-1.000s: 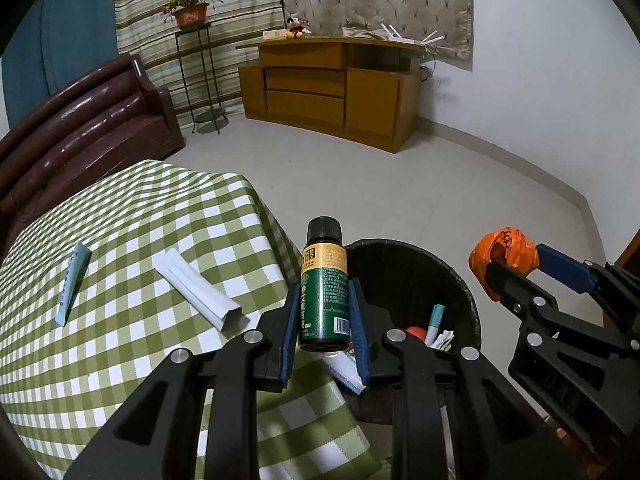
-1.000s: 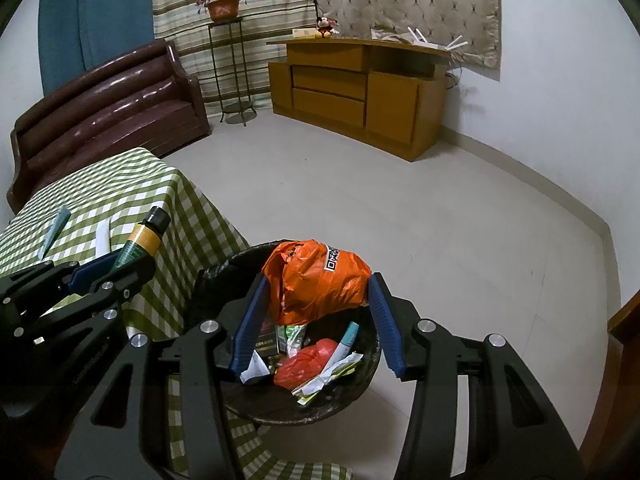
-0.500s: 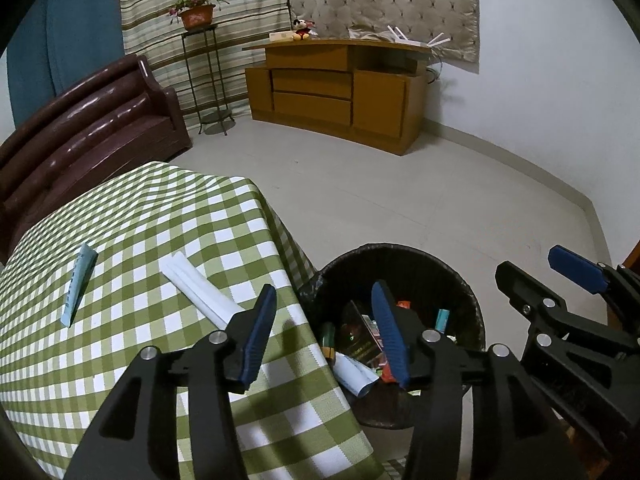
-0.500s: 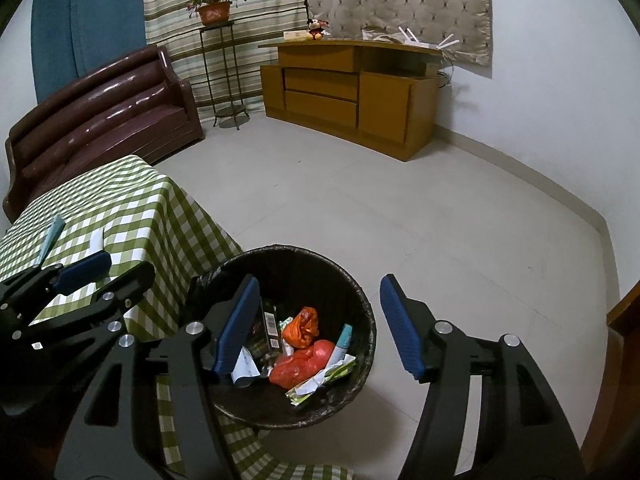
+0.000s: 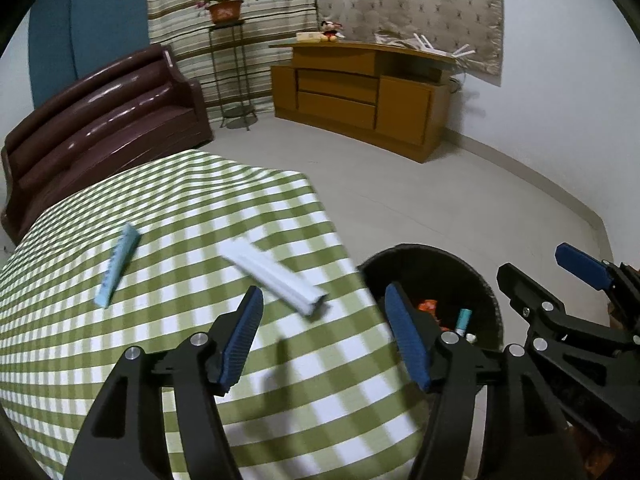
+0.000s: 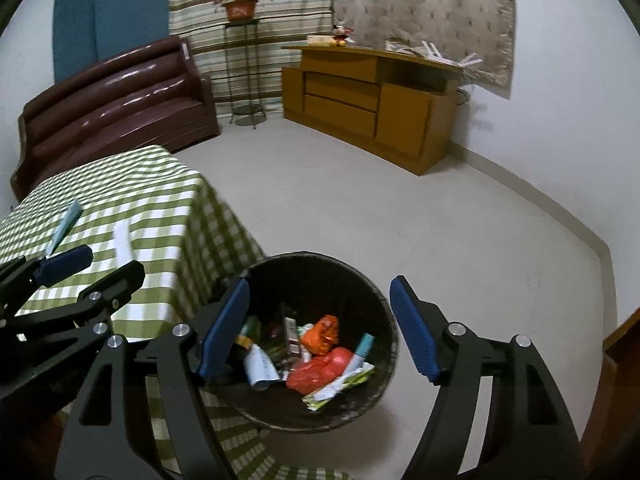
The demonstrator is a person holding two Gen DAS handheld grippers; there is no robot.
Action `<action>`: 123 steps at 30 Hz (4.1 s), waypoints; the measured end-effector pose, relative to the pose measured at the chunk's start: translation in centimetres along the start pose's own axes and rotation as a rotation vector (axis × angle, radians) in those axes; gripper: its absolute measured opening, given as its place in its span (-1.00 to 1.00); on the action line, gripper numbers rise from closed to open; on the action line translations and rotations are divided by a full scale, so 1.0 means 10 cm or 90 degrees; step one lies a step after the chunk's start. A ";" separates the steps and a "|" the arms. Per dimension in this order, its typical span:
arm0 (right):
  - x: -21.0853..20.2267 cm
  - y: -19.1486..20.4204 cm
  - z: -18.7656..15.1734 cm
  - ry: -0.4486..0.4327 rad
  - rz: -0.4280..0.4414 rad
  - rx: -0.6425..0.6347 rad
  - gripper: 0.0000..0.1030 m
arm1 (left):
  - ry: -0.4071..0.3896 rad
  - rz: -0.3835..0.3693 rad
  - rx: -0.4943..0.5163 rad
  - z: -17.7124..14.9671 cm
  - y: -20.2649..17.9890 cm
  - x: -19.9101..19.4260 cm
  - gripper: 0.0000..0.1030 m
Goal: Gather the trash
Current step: 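Move both tools back over the remaining tubes on the table, then grasp the flat white tube with the right gripper, then grasp the light blue tube with the left gripper while right holds the white tube, then carry both tubes over the black bin and open both grippers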
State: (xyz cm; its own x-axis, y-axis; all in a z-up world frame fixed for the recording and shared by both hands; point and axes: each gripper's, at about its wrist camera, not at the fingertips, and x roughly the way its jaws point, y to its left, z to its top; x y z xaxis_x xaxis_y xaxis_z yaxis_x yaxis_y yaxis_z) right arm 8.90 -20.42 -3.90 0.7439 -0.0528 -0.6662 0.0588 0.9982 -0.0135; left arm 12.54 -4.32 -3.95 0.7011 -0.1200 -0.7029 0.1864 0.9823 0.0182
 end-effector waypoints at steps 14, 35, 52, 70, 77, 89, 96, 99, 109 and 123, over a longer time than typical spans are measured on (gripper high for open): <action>0.13 0.68 0.16 0.023 0.087 -0.047 0.19 | 0.012 0.082 -0.068 -0.21 0.85 -0.19 0.24; 0.48 1.51 0.33 0.082 0.133 -0.153 -0.19 | 0.028 0.134 -0.134 -0.42 1.72 -0.31 0.25; 0.53 1.62 0.37 0.085 0.130 -0.140 -0.67 | 0.024 0.120 -0.125 -0.31 1.81 -0.23 0.31; 0.75 1.65 0.52 0.096 0.146 -0.106 -0.67 | 0.071 0.103 -0.080 0.14 1.94 0.34 0.23; 0.77 1.63 0.54 0.096 0.153 -0.105 -0.67 | 0.085 0.076 -0.068 0.28 1.88 0.52 -0.10; 0.75 1.61 0.54 0.094 0.154 -0.103 -0.67 | 0.071 0.069 -0.042 0.15 1.87 0.52 -0.64; 0.67 1.57 0.45 0.091 0.156 -0.099 -0.67 | 0.067 0.058 -0.051 0.03 1.79 0.41 -0.66; 0.61 1.55 0.40 0.091 0.159 -0.097 -0.67 | 0.065 0.056 -0.055 -0.05 1.73 0.34 -0.66; 0.36 1.46 0.23 0.084 0.163 -0.086 -0.67 | 0.046 0.055 -0.073 -0.22 1.60 0.04 -0.66; -0.01 1.07 -0.01 0.064 0.148 -0.064 -0.67 | 0.016 0.043 -0.068 -0.37 1.20 -0.31 -0.66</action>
State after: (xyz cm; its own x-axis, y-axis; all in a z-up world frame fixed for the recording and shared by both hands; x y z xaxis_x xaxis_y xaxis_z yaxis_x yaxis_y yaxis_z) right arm 9.40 -9.77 -4.04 0.6593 0.1758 -0.7310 -0.1753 0.9814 0.0779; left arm 10.02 8.35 -4.21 0.6922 -0.0502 -0.7199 0.0642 0.9979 -0.0079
